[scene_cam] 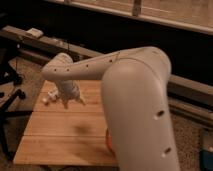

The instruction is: Place the bottle in the ceramic bowl

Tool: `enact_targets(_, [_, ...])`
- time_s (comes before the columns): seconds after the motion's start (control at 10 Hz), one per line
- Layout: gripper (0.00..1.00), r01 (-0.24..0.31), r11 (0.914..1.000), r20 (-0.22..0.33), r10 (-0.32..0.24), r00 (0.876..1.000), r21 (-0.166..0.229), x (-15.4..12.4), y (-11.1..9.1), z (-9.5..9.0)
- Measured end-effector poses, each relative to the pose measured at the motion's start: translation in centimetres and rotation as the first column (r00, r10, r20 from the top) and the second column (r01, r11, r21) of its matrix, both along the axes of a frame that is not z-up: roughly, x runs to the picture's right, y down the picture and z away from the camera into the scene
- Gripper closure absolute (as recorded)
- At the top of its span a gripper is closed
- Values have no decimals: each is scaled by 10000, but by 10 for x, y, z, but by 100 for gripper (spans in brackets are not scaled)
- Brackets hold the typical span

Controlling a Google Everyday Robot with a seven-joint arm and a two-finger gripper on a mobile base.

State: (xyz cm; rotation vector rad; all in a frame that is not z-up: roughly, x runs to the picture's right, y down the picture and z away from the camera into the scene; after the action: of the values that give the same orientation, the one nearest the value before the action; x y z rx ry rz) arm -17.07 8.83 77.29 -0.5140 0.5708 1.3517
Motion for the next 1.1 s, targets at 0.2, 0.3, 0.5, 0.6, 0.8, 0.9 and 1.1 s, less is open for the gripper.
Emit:
enact_targets(0.2, [35,232,9997,-134,-231,9996,71,-19,-7,40])
enact_targets(0.3, [35,255,9996,-184,-253,9995,127,-23,-13,56])
enact_targets(0.5, [35,-4,9995,-127,8,9999,323,-39,-35,82])
enact_targets(0.6, [35,-210,9988,-55,213,9998,442,-44,-48,92])
enact_targets(0.8, [35,-595,9964,137,588,9982,603,-58,-69,107])
enact_targets(0.9, [35,-652,9956,318,632,9975,669,-73,-76,113])
enact_targets(1.1, [35,-529,9959,564,488,9972,728,-98,-86,123])
